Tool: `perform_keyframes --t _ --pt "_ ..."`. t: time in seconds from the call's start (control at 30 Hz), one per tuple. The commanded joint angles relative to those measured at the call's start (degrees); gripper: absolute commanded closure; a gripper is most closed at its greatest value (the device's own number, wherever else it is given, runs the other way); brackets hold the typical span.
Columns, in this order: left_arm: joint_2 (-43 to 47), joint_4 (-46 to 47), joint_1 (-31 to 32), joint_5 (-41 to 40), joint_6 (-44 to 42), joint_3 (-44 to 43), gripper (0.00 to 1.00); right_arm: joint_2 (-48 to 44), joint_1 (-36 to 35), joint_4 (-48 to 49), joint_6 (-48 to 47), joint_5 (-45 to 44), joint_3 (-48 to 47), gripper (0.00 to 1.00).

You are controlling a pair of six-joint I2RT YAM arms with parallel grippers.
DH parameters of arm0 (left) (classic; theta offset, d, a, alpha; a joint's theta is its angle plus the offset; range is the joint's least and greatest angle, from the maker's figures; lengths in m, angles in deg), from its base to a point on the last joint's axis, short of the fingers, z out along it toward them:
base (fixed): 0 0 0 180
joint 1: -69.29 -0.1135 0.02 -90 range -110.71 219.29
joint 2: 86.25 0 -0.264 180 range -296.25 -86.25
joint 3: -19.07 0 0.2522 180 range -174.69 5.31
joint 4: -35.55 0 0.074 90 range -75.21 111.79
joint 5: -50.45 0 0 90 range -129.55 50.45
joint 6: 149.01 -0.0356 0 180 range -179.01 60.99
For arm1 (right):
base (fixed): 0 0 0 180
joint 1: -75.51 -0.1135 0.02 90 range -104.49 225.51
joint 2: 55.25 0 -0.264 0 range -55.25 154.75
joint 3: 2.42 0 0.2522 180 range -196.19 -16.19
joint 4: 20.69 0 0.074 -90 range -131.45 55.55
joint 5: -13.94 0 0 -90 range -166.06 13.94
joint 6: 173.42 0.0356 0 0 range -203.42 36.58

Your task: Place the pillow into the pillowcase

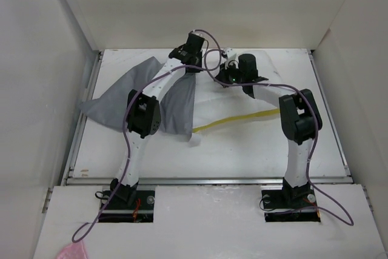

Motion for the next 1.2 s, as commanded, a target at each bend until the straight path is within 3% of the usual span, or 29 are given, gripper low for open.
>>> perform_keyframes --t 0.0,0.2,0.33,0.37,0.4,0.47,0.5,0.53,0.57,0.6,0.67,0.7,0.73,0.8,0.83,1.0,1.17 --pt "8.7 5.9 2.7 3.9 -4.0 -4.1 1.0 -7.4 -5.6 10.3 4.5 4.2 3.3 1.0" --pt "10.0 8.2 6.5 19.3 -5.2 -4.1 1.0 -10.1 -7.3 19.1 11.0 -2.3 7.0 1.0" --pt "10.0 7.5 7.7 18.0 -4.0 -0.9 0.9 -11.4 -5.2 21.8 17.4 -9.0 11.4 1.0" --pt "10.7 6.8 7.7 16.4 -3.4 1.7 0.81 -12.0 -3.2 23.2 19.5 -11.4 13.1 1.0" --pt "10.7 6.8 6.9 15.4 -2.9 3.0 0.59 -12.7 -2.1 26.1 21.6 -12.6 16.7 1.0" --pt "12.4 6.8 5.9 16.1 -0.9 6.5 0.44 -14.8 -0.4 28.7 25.4 -13.9 19.6 1.0" --pt "13.0 6.8 5.1 16.6 -0.3 10.1 0.31 -15.5 0.3 29.3 26.1 -17.0 21.4 0.97" --pt "13.6 6.8 5.1 16.6 -0.3 11.7 0.01 -16.5 0.4 28.7 26.1 -17.7 21.5 0.91" --pt "15.1 6.8 5.1 15.4 1.1 13.0 0.0 -16.5 0.4 27.6 24.2 -17.7 21.5 0.82" --pt "16.0 6.3 5.1 14.5 1.7 15.0 0.0 -17.2 0.4 26.0 23.1 -18.5 20.8 0.53" --pt "18.9 6.3 5.1 12.4 2.2 17.3 0.0 -18.4 0.4 19.8 15.8 -17.0 18.0 0.33" --pt "23.4 7.6 5.1 11.4 3.0 19.0 0.0 -19.0 0.4 17.4 13.1 -16.5 17.1 0.19" --pt "26.2 8.8 5.7 8.8 3.0 23.8 0.0 -20.7 0.4 12.7 9.4 -15.6 15.6 0.12" --pt "35.8 10.9 6.3 6.2 4.8 29.8 0.0 -23.1 0.4 9.8 1.1 -16.6 15.6 0.08" --pt "39.4 13.5 6.3 5.1 6.6 37.3 0.0 -24.4 0.4 8.0 -2.1 -14.2 15.6 0.03" --pt "58.6 17.4 6.3 1.0 15.1 60.0 0.0 -31.8 -3.4 -11.1 -19.7 -5.9 15.5 0.0" --pt "72.4 14.7 7.6 1.0 22.6 75.0 0.0 -32.7 -12.4 -19.6 -19.9 -11.7 15.5 0.0"
